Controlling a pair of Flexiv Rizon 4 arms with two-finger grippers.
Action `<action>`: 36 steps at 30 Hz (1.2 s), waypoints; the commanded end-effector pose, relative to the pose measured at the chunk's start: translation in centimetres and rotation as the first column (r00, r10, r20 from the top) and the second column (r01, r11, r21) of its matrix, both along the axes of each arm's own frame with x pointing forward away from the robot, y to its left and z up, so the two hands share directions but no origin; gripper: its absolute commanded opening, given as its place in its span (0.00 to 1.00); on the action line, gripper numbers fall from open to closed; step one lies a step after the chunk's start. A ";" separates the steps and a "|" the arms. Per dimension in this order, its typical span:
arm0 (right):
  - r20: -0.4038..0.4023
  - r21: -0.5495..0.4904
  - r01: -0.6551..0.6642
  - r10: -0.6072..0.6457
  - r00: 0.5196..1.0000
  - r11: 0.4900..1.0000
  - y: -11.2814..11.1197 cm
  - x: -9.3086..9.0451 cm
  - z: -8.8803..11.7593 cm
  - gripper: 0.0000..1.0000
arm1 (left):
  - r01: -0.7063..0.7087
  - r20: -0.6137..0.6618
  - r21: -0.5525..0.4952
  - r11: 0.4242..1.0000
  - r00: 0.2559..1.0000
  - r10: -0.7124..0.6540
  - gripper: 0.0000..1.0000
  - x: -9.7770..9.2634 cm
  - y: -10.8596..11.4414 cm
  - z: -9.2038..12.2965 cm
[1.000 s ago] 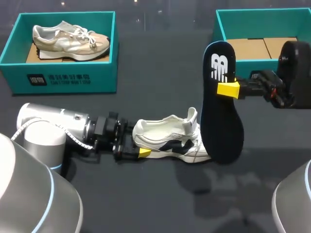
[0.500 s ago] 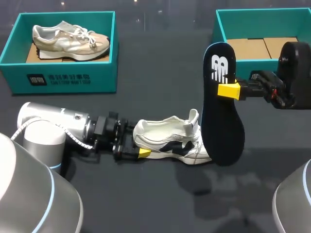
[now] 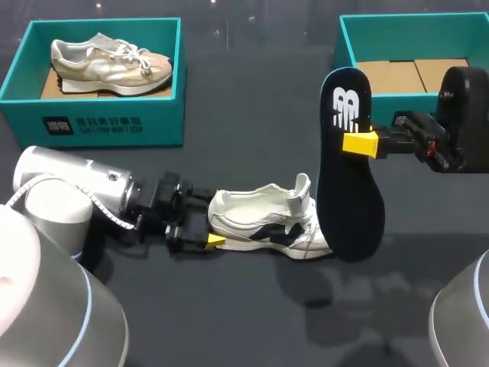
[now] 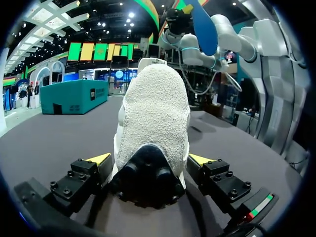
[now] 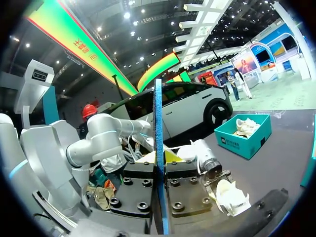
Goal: Take the shoe out of the shoebox, open the shoe tongue, remove and reinsert the insole, then place the shoe into the shoebox
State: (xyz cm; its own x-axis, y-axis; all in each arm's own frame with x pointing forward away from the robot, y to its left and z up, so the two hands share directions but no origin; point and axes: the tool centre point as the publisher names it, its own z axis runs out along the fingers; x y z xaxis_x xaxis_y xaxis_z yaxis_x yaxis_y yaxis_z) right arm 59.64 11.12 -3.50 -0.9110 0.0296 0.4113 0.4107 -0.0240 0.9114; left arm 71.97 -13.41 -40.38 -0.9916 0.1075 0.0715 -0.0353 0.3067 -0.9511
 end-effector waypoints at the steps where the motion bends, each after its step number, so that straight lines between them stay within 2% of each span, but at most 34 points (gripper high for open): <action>1: -0.001 -0.033 0.088 -0.088 0.996 0.996 -0.3 -1.1 0.0 0.00 | -0.006 0.015 0.061 0.998 1.000 0.005 1.00 -0.6 1.6 1.4; 6: -0.001 -0.033 0.088 -0.088 0.996 0.996 -0.3 -1.1 0.0 0.00 | -0.014 0.007 0.177 0.984 1.000 0.013 1.00 -0.4 2.5 1.5; 10: -0.001 -0.033 0.088 -0.088 0.996 0.996 -0.3 -1.1 0.0 0.00 | -0.028 0.048 0.311 0.950 0.999 0.013 1.00 -0.3 3.6 1.8; 11: -0.001 -0.033 0.088 -0.088 0.996 0.996 -0.3 -1.1 0.0 0.00 | -0.060 0.102 0.367 0.928 0.995 0.024 1.00 -0.2 3.8 2.0; 12: -0.001 -0.033 0.088 -0.088 0.996 0.996 -0.3 -1.1 0.0 0.00 | -0.101 0.233 0.415 0.904 0.972 0.002 1.00 -0.2 4.0 2.2; 27: -0.001 -0.033 0.088 -0.088 0.996 0.996 -0.3 -1.1 0.0 0.00 | -0.101 0.233 0.415 0.904 0.972 0.002 1.00 -0.2 4.0 2.2; 30: -0.001 -0.033 0.088 -0.088 0.996 0.996 -0.3 -1.1 0.0 0.00 | -0.112 0.251 0.467 0.877 0.968 -0.010 1.00 0.2 3.7 2.8; 31: -0.001 -0.033 0.088 -0.088 0.996 0.996 -0.3 -1.1 0.0 0.00 | -0.136 0.260 0.519 0.844 0.966 -0.004 1.00 0.3 3.6 3.2; 33: -0.001 -0.033 0.088 -0.088 0.996 0.996 -0.3 -1.1 0.0 0.00 | -0.110 0.230 0.549 0.829 0.973 -0.023 1.00 0.5 3.6 3.6; 36: -0.001 -0.033 0.088 -0.088 0.996 0.996 -0.3 -1.1 0.0 0.00 | -0.112 0.230 0.627 0.770 0.972 -0.046 1.00 0.4 3.8 4.1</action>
